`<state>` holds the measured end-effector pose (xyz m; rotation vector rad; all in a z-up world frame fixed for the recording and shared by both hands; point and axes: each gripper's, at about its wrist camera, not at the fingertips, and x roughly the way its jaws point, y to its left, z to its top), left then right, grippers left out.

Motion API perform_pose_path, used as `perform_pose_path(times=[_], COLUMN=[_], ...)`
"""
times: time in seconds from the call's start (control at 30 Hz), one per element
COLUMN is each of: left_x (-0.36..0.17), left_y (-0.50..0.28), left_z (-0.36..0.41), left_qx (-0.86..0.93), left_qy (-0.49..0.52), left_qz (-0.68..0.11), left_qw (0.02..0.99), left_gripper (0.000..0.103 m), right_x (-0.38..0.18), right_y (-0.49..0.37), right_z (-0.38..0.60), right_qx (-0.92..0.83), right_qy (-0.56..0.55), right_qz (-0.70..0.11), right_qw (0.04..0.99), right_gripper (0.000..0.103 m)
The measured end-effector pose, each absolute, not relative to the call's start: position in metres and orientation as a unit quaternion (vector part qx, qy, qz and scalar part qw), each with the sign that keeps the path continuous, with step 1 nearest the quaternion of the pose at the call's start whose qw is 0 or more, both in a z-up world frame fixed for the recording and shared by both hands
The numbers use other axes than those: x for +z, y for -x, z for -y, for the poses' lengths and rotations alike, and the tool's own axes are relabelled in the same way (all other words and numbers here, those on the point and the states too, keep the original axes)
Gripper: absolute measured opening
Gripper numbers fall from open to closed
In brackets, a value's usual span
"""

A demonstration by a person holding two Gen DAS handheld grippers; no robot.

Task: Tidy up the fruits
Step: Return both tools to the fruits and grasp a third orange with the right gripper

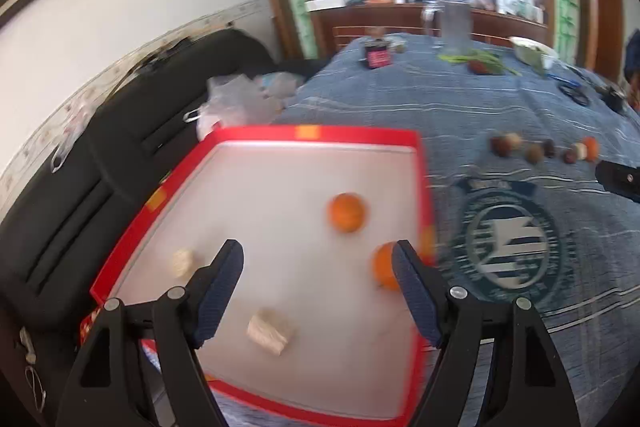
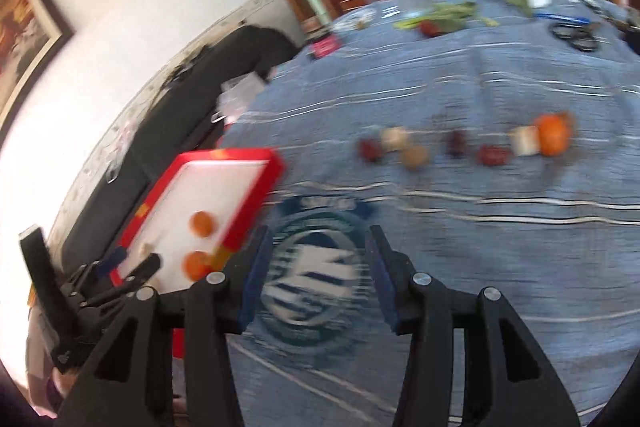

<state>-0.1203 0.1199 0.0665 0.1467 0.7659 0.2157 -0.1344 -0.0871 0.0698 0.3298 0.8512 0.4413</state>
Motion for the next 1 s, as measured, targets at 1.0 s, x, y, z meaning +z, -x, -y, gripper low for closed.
perform_pose_path(times=[1.0], left_x=[0.044], left_y=[0.031], left_z=[-0.007], left_qx=[-0.014], left_qy=[-0.094], left_qz=[-0.426], left_qw=[0.900], left_gripper=[0.077], right_x=[0.048], right_y=[0.041], right_z=[0.232], right_qx=[0.088], right_qy=[-0.235], right_qz=[-0.465], right_qw=[0.849], right_gripper=[0.050])
